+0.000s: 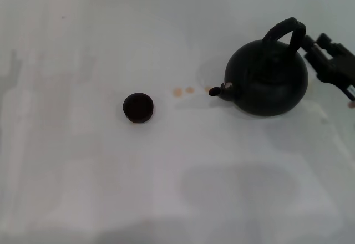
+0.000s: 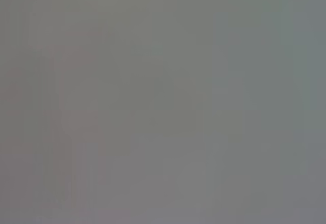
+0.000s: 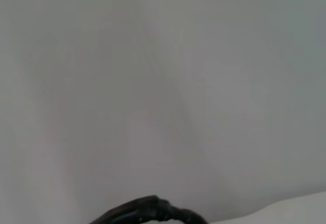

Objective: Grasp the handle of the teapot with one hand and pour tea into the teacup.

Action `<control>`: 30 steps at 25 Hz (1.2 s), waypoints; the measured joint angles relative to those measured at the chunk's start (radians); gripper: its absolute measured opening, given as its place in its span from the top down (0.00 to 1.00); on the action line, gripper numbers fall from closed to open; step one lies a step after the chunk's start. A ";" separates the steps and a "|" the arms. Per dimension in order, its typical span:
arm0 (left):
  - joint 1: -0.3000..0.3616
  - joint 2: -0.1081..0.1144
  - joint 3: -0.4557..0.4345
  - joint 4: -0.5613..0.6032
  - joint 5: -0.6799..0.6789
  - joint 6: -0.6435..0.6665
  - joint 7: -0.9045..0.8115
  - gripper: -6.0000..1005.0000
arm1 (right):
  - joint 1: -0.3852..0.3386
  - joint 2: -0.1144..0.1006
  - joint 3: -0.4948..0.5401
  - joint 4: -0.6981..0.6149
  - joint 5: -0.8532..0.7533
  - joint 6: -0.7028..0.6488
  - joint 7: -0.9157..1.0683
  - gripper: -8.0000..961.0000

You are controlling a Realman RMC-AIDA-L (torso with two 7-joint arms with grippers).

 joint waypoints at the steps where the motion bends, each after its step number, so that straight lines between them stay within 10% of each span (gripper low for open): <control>1: 0.000 0.000 0.000 0.000 0.000 0.000 0.000 0.12 | -0.004 -0.001 0.008 0.015 0.000 -0.023 0.001 0.54; 25: 0.003 0.000 -0.004 0.002 -0.005 -0.003 0.000 0.12 | 0.067 0.012 0.283 0.137 0.064 -0.062 -0.284 0.39; 30: 0.002 -0.001 -0.001 0.000 -0.005 -0.005 0.000 0.12 | 0.119 0.007 0.283 0.144 0.108 0.023 -0.295 0.15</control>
